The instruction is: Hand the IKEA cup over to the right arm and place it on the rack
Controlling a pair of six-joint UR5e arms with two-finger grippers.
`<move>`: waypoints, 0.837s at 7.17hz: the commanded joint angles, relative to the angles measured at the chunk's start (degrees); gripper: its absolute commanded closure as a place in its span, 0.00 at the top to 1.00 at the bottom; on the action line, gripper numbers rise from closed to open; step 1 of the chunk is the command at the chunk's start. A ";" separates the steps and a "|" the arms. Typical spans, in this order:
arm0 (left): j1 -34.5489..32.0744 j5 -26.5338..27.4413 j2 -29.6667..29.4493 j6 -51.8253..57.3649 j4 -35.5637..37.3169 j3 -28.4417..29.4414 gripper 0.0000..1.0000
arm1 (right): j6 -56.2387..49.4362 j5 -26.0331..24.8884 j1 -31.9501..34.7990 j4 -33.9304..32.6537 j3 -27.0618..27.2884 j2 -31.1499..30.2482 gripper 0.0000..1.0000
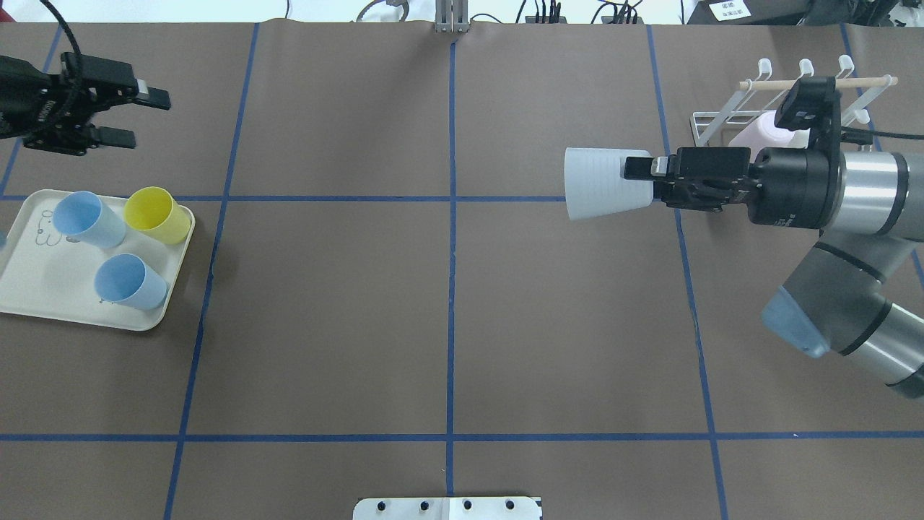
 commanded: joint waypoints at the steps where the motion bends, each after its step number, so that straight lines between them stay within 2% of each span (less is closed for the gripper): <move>1: -4.92 -1.14 5.57 23.02 12.30 0.07 1.00 | -7.71 10.20 10.74 -11.27 0.00 -0.17 0.13; 2: -7.10 -1.04 6.21 29.39 16.52 -0.02 1.00 | -15.86 20.09 18.02 -20.55 0.26 0.35 0.13; 3: -7.91 1.22 6.83 33.98 19.95 -0.02 1.00 | -23.51 25.15 24.01 -28.91 0.35 0.09 0.12; 4: -7.74 6.03 8.84 38.90 22.08 -0.11 1.00 | -31.94 27.29 27.47 -36.65 0.35 -0.60 0.11; 5: -7.74 6.51 8.77 41.12 25.75 -0.20 1.00 | -39.33 27.05 28.98 -41.16 0.35 -3.74 0.10; 6: -7.74 6.60 9.03 41.40 25.96 -0.28 1.00 | -50.45 26.35 31.17 -45.47 0.26 -6.91 0.11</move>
